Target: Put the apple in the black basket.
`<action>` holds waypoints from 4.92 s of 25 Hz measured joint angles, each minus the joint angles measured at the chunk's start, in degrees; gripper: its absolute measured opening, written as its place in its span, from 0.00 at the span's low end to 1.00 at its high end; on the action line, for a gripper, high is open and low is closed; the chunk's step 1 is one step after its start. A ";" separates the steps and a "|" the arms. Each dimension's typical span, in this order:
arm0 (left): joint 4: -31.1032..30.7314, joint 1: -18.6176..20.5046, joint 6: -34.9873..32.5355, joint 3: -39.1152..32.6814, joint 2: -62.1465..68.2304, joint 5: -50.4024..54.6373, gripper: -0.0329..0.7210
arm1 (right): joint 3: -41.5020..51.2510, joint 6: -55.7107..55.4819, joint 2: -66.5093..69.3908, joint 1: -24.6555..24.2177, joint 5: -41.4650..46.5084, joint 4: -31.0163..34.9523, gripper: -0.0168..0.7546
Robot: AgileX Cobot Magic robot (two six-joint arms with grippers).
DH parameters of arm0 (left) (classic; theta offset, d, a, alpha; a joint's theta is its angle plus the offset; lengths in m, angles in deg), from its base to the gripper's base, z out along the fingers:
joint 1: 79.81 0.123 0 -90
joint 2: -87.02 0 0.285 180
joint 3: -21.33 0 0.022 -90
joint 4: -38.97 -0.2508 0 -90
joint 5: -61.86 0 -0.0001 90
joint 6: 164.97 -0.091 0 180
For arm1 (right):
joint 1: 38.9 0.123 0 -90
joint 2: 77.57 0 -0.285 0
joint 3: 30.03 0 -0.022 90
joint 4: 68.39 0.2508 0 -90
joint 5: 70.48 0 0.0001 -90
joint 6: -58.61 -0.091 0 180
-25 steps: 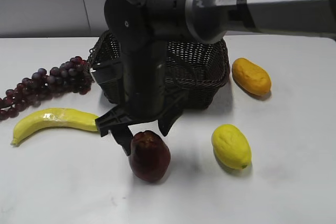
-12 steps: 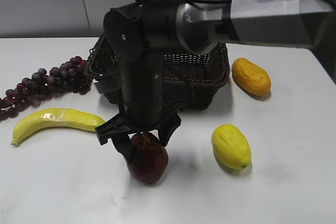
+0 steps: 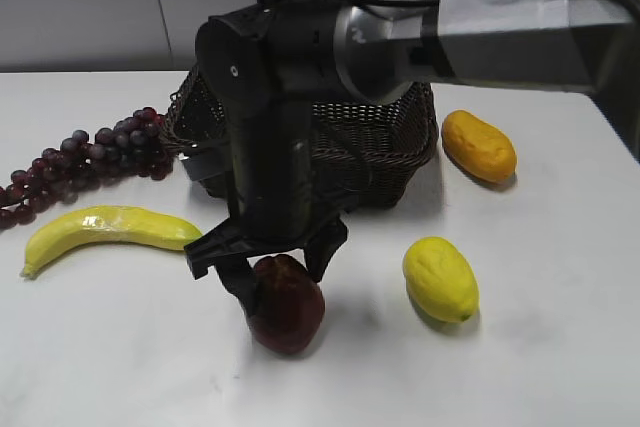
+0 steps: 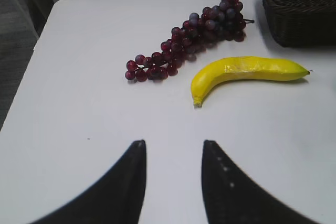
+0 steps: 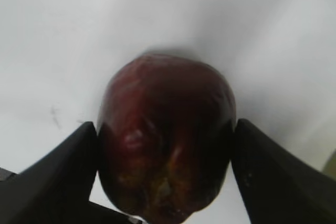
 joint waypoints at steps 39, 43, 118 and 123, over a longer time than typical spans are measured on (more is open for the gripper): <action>0.00 0.00 0.00 0.00 0.00 0.00 0.36 | -26.34 8.49 -0.62 -19.56 -2.58 -3.13 0.75; 0.00 0.00 0.00 0.00 0.00 0.00 0.36 | -26.34 10.94 3.74 -20.68 -0.40 -2.31 0.75; 0.00 0.00 0.00 0.00 0.00 0.00 0.36 | 31.16 17.04 -47.19 -39.17 1.41 -4.86 0.82; 0.00 0.00 0.00 0.00 0.00 0.00 0.36 | 41.33 17.26 -56.26 -41.75 -2.00 -4.86 0.82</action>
